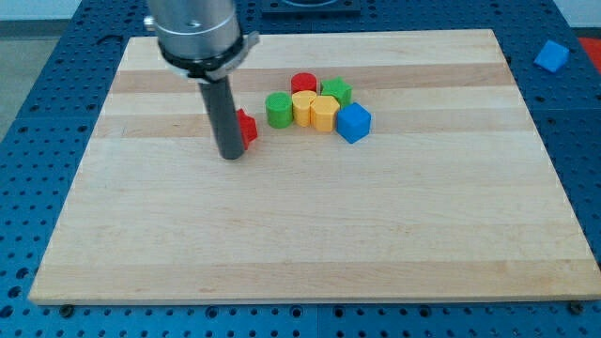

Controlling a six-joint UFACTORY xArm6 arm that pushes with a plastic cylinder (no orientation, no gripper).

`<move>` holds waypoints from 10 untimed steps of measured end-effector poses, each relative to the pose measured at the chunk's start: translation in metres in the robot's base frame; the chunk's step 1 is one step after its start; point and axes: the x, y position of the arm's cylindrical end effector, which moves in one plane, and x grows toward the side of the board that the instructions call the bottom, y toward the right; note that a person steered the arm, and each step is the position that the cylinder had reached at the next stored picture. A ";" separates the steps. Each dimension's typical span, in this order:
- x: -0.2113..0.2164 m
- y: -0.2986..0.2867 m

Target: Push red star into the group of blocks

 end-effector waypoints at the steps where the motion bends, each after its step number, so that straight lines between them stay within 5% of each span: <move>1: 0.013 -0.049; 2: -0.002 -0.096; 10: -0.003 0.097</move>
